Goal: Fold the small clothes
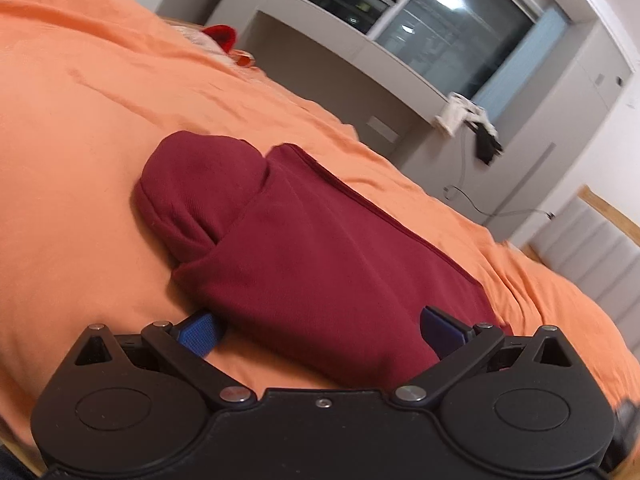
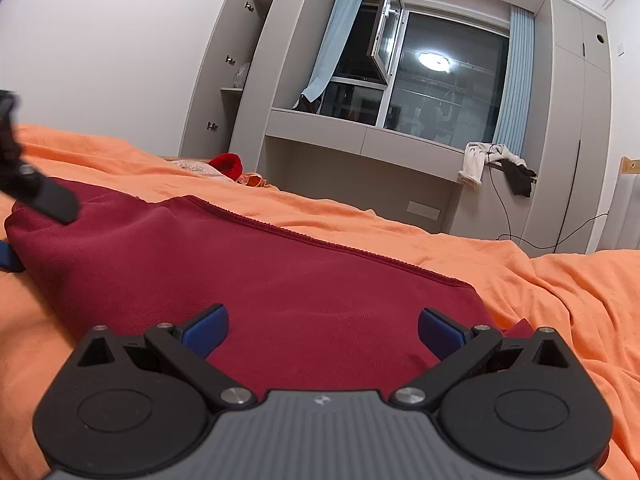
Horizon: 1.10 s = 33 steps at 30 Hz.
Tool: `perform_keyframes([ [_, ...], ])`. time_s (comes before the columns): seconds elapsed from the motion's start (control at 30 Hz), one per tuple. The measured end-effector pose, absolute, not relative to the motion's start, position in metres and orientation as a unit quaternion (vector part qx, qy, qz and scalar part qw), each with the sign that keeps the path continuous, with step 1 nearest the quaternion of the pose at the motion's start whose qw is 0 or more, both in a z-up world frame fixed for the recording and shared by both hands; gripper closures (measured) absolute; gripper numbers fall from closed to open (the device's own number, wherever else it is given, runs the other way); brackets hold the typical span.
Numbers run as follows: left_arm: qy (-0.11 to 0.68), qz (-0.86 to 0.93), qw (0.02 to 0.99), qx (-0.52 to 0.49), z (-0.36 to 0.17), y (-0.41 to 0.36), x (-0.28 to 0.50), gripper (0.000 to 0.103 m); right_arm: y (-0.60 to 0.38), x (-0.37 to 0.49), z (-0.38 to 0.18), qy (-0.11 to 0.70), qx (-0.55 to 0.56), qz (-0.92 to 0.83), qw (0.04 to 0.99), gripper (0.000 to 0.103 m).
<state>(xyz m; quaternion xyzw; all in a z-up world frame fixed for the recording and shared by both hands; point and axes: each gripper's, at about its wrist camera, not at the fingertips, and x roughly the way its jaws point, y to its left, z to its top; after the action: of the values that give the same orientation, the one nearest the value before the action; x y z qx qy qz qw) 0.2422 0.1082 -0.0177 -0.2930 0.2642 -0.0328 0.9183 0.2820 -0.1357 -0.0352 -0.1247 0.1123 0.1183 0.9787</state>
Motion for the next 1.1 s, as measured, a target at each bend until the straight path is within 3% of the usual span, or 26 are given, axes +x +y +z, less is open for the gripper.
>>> perform_keyframes([
  [1.1, 0.25, 0.015, 0.932, -0.262, -0.018, 0.102, 0.259, 0.001, -0.13, 0.275, -0.036, 0.104, -0.129, 0.115, 0.98, 0.0],
])
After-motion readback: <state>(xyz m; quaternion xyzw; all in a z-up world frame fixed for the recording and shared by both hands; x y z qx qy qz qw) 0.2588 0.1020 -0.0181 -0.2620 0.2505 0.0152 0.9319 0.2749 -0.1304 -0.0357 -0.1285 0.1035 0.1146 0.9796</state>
